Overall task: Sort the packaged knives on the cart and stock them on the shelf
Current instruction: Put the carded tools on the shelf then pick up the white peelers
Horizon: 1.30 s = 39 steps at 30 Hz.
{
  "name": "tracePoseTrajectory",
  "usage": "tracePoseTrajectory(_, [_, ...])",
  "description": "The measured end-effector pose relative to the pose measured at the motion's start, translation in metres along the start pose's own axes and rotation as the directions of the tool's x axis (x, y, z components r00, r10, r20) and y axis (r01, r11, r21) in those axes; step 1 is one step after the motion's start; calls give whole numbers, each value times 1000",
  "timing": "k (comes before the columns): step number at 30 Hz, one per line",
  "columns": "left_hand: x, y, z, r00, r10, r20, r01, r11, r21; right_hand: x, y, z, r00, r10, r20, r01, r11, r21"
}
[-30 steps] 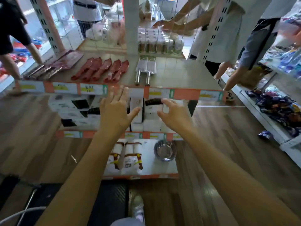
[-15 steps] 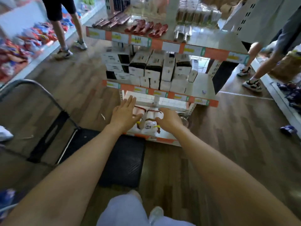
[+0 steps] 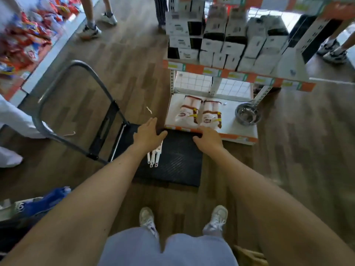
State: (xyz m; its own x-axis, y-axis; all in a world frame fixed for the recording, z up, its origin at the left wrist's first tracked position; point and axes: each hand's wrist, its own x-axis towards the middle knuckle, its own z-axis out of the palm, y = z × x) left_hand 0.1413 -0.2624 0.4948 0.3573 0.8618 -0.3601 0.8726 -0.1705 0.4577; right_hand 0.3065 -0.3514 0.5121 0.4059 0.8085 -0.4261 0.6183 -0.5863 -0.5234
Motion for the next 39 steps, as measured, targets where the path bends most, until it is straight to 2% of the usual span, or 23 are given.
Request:
tracePoseTrajectory(9, [42,-98,13,993,-25,116,27,1000,-11,34,-37,94,995,43,88,-36,997,-73])
tracePoseTrajectory(15, [89,-142,60,988,-77,134,93,989,-118,102,-23,158,988,49,143,-28,990,-141])
tracePoseTrajectory(23, [176,-219,179,977,-154,147,176,973,-148,209,47,287,976,171,132,-163,984,-69])
tracePoseTrajectory(29, [247,-268,279,973,-168,158,192,970,-152,283,98,387,968,181,171,-185,983,6])
tracePoseTrajectory(33, [267,-300,339,959,-200,201,228,964,-133,315,126,445,964,198,178,-212,976,59])
tracePoseTrajectory(39, [291,-335,409,937,-302,177,320,944,-84,350,153,504,954,251,165,-270,957,109])
